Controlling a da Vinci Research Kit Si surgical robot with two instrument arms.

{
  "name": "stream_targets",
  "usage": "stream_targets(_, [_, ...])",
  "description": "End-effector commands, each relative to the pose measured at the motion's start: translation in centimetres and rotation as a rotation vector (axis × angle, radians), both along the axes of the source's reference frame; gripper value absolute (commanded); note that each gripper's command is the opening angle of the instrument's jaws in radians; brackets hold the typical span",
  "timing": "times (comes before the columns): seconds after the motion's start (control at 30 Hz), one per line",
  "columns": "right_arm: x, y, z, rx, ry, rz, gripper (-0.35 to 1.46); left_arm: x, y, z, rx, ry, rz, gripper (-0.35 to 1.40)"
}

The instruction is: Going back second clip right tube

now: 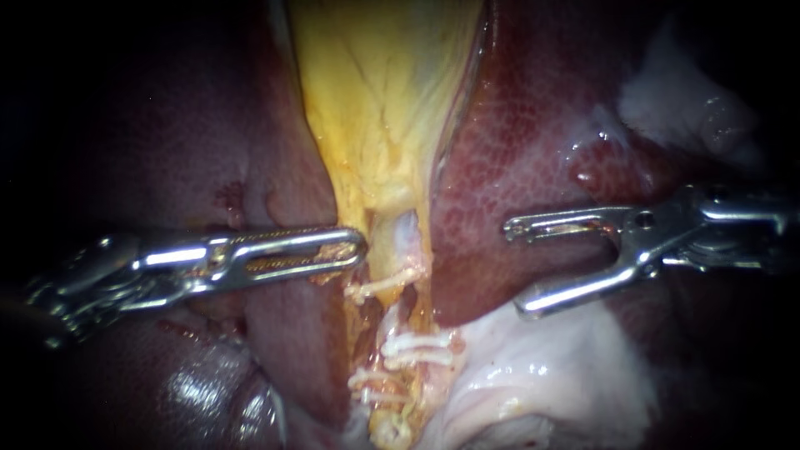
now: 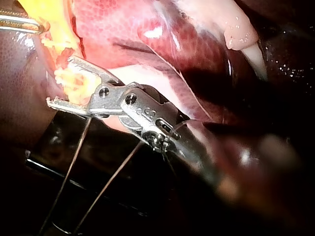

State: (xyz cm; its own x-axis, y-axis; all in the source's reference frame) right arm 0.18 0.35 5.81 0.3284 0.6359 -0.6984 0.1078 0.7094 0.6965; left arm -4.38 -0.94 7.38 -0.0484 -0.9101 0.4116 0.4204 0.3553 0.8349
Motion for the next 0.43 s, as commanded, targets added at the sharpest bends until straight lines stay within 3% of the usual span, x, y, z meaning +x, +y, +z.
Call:
stream_targets(0.03, [0.01,0.00,-0.03,0.000,0.001,0.001,0.60,0.00,0.01,0.00,0.000,-0.001,0.000,-0.35])
stream_targets(0.43, [0.02,0.04,-0.10,-0.013,0.005,-0.001,0.60,0.01,0.01,-0.02,0.001,-0.001,0.001,-0.35])
